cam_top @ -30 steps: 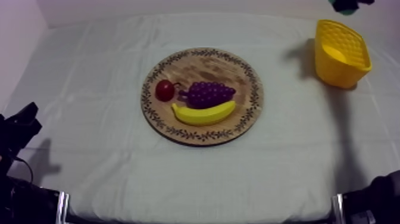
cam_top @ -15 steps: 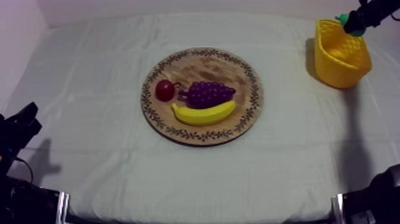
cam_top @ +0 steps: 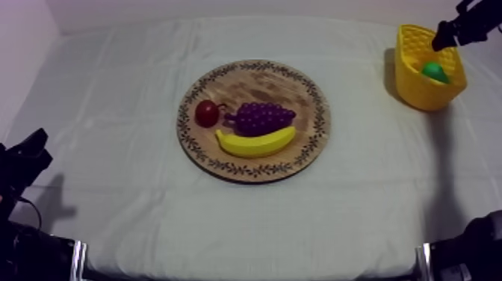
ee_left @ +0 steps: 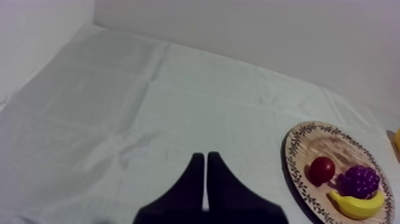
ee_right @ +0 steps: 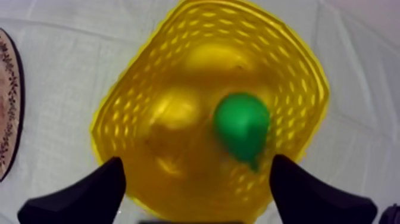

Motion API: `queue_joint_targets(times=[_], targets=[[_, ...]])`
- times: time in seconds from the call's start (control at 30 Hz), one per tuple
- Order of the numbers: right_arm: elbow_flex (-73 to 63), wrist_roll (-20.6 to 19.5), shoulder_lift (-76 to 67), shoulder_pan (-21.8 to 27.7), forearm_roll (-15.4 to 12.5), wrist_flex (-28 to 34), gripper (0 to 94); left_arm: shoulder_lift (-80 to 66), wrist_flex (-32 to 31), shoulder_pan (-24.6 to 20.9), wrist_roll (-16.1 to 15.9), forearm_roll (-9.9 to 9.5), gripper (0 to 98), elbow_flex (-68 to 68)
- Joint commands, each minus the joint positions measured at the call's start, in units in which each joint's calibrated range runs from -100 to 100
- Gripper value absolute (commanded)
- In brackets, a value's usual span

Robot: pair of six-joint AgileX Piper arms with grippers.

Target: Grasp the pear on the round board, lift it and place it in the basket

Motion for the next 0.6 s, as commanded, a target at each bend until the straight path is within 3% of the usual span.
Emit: queue_joint_targets(times=[0.0, 0.3, 0.57], targets=[[5.8, -1.3, -8.2, -0.4, 0.3, -2.2, 71.3, 0.0, 0.0, 0.0, 0.0, 0.02, 0.1, 0.0], [20.1, -10.4, -30.2, -4.9, 4.2, -7.2, 56.1, 0.0, 0.0, 0.0, 0.0, 0.02, 0.1, 0.0], [41.0, -19.9, -52.6, -13.0, 12.7, -15.5, 43.7, 0.0, 0.0, 0.0, 0.0, 0.02, 0.1, 0.0]])
